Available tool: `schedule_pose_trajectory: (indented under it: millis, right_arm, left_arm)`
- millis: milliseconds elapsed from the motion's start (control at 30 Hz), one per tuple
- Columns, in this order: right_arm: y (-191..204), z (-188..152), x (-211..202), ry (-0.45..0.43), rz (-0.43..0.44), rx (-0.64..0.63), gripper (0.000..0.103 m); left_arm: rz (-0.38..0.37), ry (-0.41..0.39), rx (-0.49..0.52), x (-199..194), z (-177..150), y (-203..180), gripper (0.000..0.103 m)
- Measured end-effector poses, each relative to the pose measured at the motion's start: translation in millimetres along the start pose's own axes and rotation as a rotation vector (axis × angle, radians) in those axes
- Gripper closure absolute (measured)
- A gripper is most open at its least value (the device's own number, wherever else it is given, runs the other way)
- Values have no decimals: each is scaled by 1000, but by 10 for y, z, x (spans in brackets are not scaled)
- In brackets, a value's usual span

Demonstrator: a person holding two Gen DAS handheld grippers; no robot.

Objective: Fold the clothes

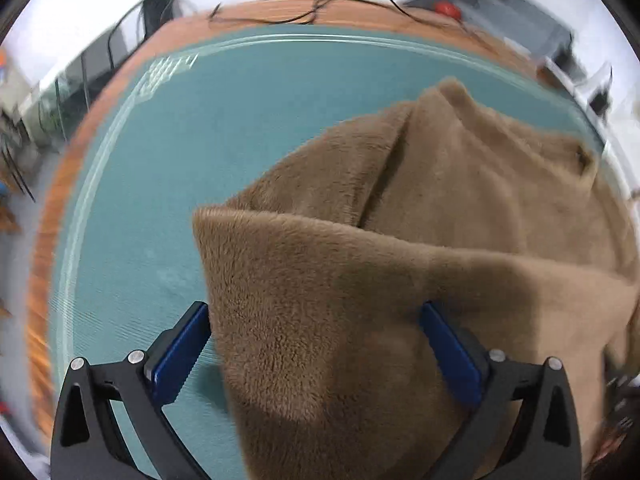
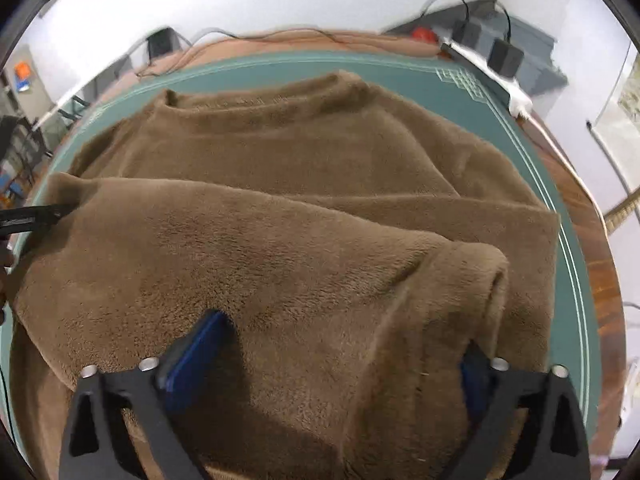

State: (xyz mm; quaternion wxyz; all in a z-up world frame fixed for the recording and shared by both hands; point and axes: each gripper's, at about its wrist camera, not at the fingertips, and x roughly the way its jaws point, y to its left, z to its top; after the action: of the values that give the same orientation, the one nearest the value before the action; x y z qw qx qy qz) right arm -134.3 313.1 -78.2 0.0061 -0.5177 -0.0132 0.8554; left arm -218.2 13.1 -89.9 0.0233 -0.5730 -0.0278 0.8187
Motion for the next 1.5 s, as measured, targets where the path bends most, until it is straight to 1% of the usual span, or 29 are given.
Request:
schedule_pose_trajectory:
  millis: [100,233,333,400,467,567,700,767,833,867,933,1000,1067,1100,1167,1233,1267,1333,1433,1500]
  right_arm:
    - [-10,0,-6,6,5,-7,1]
    - [6,73,-77,55,-4,-11,1]
    - [35,27,-330,11,12,-18,1]
    - [50,-86,-546,-12,41,-44,1]
    - [88,-305,-767,-19,73,-92,1]
    - [111,-687,-1033,-6,113,-161,1]
    - [123,-1330,-1308,41,174,-225,1]
    - [121,-1679,-1345,75,202,-255,1]
    - [115,-1956,-1320,106,206,-290,1]
    - [111,-2087,-1301,122,205,-307,1]
    - [86,-2296,-1226,147,201,-329,1]
    - [74,-2395,-1207,120,198,-344,1]
    - [65,-2466,-1206,78,195,-357,0]
    - [61,-2501,-1206,57,194,-364,0]
    - [58,-2523,-1217,40,189,-369,0]
    - [50,-2511,-1241,50,176,-363,1]
    - [31,-2530,-1307,37,168,-362,1]
    - [-33,-2605,-1528,-20,147,-365,1]
    - [-158,-2836,-1835,-95,104,-396,1]
    - [-274,-3094,-2005,-121,65,-402,1]
  left_arm:
    - [-3,15,-6,-12,21,14,0]
    - [18,-7,6,-290,-30,-19,0]
    - [-1,-44,65,-624,-202,-96,0]
    - [-24,-53,111,-823,-437,-156,0]
    - [-42,-49,148,-1019,-746,-250,0]
    - [-56,-13,206,-1174,-1255,-351,0]
    - [-40,31,258,-1296,-2011,-526,0]
    - [-24,51,268,-1319,-2383,-581,0]
    - [-3,69,268,-1276,-2638,-605,0]
    - [19,77,263,-1252,-2751,-606,0]
    - [53,74,241,-1182,-2943,-565,0]
    - [68,61,205,-1129,-3091,-500,0]
    - [40,37,131,-1144,-3134,-398,0]
    - [37,28,97,-1156,-3153,-359,0]
    - [68,15,69,-1199,-3194,-357,0]
    - [98,1,70,-1286,-3266,-393,0]
    - [113,-6,73,-1337,-3307,-414,0]
    - [126,-35,90,-1490,-3431,-445,0]
    - [148,-80,118,-1704,-3657,-441,0]
    - [176,-88,120,-1745,-3777,-389,0]
